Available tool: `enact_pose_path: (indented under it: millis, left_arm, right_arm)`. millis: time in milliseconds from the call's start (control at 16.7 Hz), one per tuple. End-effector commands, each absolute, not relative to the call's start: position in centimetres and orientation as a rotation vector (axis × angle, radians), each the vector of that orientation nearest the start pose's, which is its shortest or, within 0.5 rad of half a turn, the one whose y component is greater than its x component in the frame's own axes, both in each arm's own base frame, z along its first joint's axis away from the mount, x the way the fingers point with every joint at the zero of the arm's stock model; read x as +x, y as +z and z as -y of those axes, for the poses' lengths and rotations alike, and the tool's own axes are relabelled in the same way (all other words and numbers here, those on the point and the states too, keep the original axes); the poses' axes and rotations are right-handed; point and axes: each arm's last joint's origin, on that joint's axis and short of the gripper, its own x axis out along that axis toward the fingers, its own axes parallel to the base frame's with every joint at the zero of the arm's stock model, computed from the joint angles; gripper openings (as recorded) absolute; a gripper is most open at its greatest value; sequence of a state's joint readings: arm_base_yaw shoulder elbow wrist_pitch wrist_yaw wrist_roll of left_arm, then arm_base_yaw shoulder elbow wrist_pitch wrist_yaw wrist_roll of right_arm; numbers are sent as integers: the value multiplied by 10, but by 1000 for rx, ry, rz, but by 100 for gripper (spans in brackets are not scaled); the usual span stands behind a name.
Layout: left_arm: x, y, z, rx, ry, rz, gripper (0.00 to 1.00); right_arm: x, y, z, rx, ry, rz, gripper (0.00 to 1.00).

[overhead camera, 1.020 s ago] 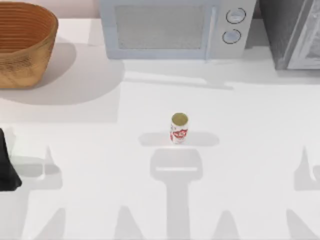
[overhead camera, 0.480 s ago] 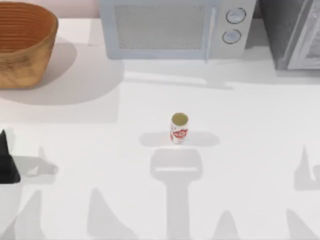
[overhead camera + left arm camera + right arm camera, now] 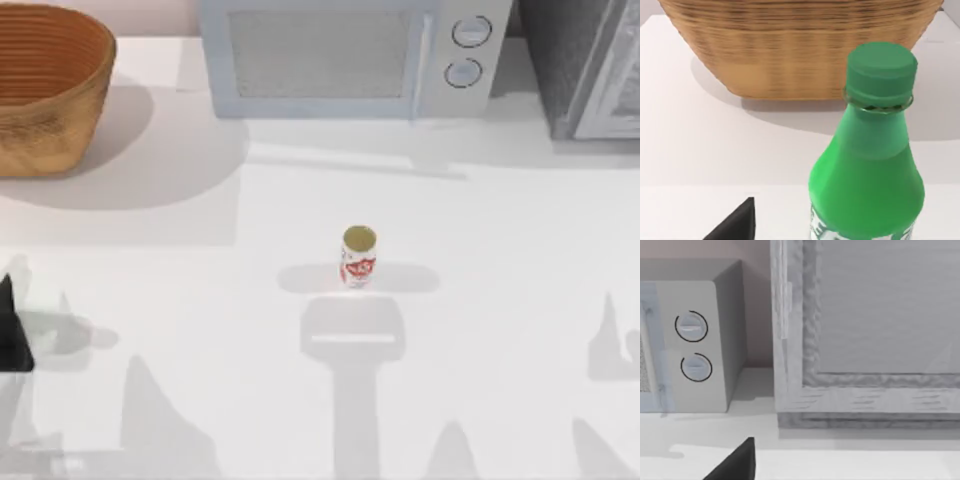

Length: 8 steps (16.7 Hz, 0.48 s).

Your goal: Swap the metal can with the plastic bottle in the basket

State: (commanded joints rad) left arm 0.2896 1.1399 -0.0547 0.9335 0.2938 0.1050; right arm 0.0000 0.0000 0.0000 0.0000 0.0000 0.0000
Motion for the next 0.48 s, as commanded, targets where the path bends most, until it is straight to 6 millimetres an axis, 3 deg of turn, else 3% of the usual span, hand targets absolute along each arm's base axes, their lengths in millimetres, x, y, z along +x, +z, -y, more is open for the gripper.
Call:
enact_pose_path:
  millis: [480]
  left_arm:
    - [152, 89, -45, 3, -19, -300, 100]
  right_arm:
    - [106, 160, 1, 0, 0, 0, 100]
